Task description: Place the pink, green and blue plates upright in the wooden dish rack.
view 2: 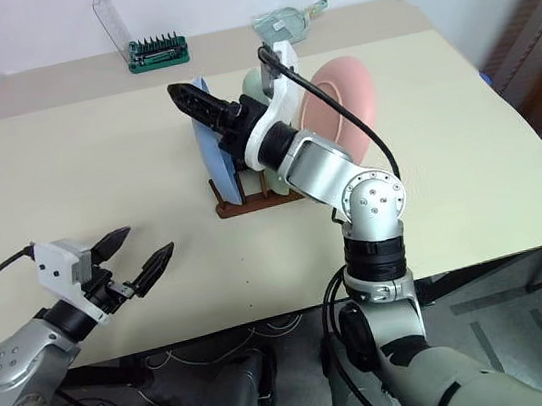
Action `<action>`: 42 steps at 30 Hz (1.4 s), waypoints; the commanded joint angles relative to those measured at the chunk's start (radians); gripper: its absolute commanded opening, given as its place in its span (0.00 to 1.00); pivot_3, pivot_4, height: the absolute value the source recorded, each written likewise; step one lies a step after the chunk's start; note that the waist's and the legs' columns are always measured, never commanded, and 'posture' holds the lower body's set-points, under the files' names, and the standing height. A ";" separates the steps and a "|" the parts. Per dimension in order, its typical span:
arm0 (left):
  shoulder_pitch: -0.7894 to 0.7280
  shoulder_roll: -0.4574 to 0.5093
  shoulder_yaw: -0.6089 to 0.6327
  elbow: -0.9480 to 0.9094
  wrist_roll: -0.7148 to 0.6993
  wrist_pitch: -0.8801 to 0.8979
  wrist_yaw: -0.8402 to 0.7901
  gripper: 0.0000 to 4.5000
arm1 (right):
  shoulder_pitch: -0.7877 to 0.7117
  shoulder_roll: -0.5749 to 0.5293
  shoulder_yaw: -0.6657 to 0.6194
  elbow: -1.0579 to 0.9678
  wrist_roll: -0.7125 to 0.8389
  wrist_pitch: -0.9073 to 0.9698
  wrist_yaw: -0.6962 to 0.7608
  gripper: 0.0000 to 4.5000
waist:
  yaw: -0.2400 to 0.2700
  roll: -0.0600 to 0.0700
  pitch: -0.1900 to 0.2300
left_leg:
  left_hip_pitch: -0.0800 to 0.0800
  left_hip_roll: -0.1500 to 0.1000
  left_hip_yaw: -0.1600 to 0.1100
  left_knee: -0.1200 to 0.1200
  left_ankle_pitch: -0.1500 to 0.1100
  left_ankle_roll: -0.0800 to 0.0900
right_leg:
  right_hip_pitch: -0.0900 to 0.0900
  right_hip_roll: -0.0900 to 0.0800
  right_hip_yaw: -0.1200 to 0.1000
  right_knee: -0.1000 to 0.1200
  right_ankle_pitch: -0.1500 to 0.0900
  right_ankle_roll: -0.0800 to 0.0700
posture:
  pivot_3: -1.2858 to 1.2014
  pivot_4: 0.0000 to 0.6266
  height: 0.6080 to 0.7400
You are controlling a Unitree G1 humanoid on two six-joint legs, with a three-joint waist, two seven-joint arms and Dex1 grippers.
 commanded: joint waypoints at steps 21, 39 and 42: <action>-0.045 0.071 -0.134 -0.073 0.016 0.025 -0.090 1.00 | -0.091 -0.773 0.039 -0.170 -0.474 -0.198 0.681 0.23 | 0.019 0.000 0.001 | -0.007 0.000 -0.001 0.003 0.000 0.000 | 0.000 -0.002 -0.006 -0.005 0.000 0.001 | 0.52 0.24 1.00; -0.244 0.067 -0.351 0.006 0.080 0.029 -0.172 1.00 | 0.288 -1.067 0.042 -0.122 -0.925 -0.380 0.773 0.01 | 0.029 0.004 0.003 | -0.009 0.004 0.005 0.006 -0.002 0.003 | -0.001 -0.003 -0.007 -0.005 -0.001 0.002 | 0.52 0.24 1.00; -0.231 0.058 -0.343 0.001 0.081 0.030 -0.162 1.00 | 0.272 -1.035 0.048 -0.165 -0.892 -0.378 0.810 0.01 | 0.029 0.004 0.003 | -0.009 0.004 0.006 0.007 -0.002 0.003 | 0.000 -0.003 -0.007 -0.004 -0.002 0.004 | 0.52 0.24 1.00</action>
